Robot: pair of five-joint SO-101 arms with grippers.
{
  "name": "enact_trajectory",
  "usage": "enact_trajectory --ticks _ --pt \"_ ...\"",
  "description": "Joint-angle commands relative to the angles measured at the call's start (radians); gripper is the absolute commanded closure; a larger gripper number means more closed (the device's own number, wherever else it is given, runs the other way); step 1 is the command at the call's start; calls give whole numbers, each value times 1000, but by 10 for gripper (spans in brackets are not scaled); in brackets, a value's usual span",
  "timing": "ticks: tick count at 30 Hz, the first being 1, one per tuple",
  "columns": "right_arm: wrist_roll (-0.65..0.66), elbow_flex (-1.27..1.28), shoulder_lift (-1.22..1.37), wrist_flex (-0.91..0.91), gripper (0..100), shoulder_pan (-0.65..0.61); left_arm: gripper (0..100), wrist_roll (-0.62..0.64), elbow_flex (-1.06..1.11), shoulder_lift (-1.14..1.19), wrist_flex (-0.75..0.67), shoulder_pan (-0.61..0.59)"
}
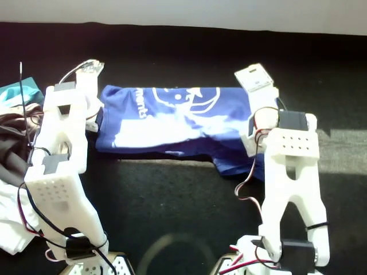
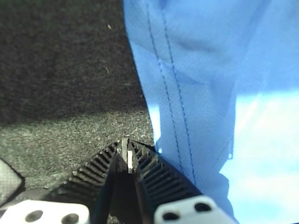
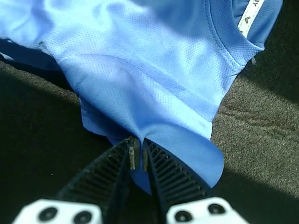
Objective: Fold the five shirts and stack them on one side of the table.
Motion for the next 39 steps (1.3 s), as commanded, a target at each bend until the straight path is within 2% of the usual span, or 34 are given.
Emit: enact_trajectory --ticks 1,4,9,12,16,20,25,31,39 --pt "9 -25 -18 22 985 8 992 3 2 -4 -32 -1" --pt "9 27 47 18 961 8 992 3 2 -4 -32 -1" --pt "9 41 84 30 825 7 992 3 2 -4 -32 -1" --pt "12 30 35 64 814 5 992 3 2 -4 -32 -1" --pt "129 74 -64 117 814 5 992 3 2 -4 -32 -1" --pt "239 240 -134 170 814 -68 992 3 2 -4 -32 -1" --pt "264 458 -180 -47 814 -101 992 3 2 -4 -32 -1" --pt "264 648 -179 -364 811 -62 992 3 2 -4 -32 -1" --pt "238 611 13 -550 811 -27 992 3 2 -4 -32 -1"
